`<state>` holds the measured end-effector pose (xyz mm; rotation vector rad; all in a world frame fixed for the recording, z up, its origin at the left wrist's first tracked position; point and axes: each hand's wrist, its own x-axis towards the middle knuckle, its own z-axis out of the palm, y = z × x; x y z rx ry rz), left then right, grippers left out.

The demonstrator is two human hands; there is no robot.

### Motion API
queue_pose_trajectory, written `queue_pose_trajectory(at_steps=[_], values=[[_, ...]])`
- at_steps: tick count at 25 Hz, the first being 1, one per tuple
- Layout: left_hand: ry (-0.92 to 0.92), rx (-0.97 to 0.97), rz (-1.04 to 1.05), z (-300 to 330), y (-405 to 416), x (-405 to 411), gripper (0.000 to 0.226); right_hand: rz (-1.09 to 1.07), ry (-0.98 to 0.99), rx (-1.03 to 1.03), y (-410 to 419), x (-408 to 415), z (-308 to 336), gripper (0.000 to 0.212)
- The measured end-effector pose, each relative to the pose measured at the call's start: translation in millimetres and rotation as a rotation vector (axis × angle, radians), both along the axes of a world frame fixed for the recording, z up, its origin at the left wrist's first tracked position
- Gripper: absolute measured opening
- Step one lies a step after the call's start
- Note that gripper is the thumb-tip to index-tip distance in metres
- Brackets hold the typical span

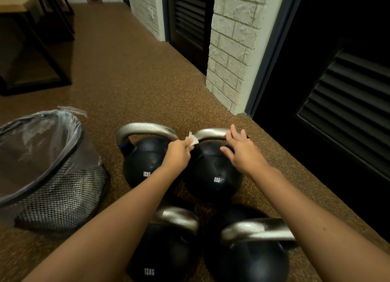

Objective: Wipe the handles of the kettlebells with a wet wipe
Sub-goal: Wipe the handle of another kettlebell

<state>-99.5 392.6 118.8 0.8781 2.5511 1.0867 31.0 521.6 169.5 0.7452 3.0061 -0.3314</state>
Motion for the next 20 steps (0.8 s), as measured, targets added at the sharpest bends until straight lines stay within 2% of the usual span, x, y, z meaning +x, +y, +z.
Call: queue_pose_trajectory(at_steps=[6,11,13,17,20], values=[[0.047,0.139,-0.054,11,11,8,0.036,-0.006,0.005,-0.013,0,-1,-1,0.057],[0.004,0.052,0.047,-5,-2,6,0.033,0.003,0.003,-0.014,1,1,0,0.057],[-0.009,0.072,0.045,-2,0,2,0.032,-0.002,0.008,-0.019,1,0,0,0.057],[0.025,0.211,-0.105,9,2,-2,0.032,0.004,0.008,-0.015,2,0,-1,0.056],[0.093,0.168,-0.156,4,-9,-5,0.030,0.005,0.017,-0.015,3,1,-2,0.056]])
